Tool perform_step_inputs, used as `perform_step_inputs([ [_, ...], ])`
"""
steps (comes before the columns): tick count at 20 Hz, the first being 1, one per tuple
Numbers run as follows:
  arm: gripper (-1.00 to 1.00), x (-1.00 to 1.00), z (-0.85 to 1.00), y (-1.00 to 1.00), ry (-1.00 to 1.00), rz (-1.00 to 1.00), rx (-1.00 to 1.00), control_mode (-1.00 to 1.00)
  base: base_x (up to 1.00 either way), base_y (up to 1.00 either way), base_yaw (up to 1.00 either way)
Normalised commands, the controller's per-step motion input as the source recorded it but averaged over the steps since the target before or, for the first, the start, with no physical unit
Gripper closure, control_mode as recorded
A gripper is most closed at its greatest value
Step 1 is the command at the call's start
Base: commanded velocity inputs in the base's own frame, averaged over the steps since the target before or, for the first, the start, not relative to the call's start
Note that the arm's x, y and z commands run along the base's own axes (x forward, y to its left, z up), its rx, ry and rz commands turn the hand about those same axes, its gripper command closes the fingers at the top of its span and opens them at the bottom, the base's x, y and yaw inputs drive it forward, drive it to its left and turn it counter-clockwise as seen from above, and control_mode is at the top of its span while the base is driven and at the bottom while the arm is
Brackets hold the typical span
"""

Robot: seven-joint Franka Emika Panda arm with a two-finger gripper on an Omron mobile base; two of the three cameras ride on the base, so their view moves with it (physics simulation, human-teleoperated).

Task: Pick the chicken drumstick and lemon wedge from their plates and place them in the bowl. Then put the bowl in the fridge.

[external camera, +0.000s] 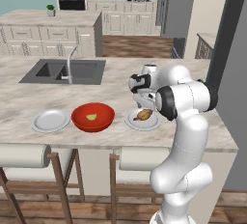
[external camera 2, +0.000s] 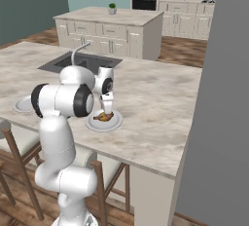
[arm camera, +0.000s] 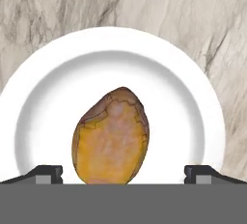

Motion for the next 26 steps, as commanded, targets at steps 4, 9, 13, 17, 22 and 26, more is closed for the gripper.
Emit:
perform_step_inputs([
  [4, -1.00, 0.34, -0.22, 0.00, 0.08, 0.00, 0.00, -1.00, 0.00, 0.00, 0.00],
  [9, -1.00, 0.07, -0.19, 0.03, 0.08, 0.00, 0.00, -1.00, 0.00, 0.00, 0.00],
  [13, -1.00, -0.06, -0.13, 0.10, 0.05, 0.00, 0.00, -1.00, 0.00, 0.00, 0.00],
  [17, -1.00, -0.13, -0.12, 0.06, 0.02, -0.01, 0.00, -1.00, 0.00, 0.00, 0.00],
  [22, -1.00, -0.32, -0.13, 0.06, 0.00, -0.03, 0.00, -1.00, 0.00, 0.00, 0.00],
  [26, -1.00, -0.38, -0.07, 0.03, -0.10, -0.07, 0.00, -1.00, 0.00, 0.00, 0.00],
])
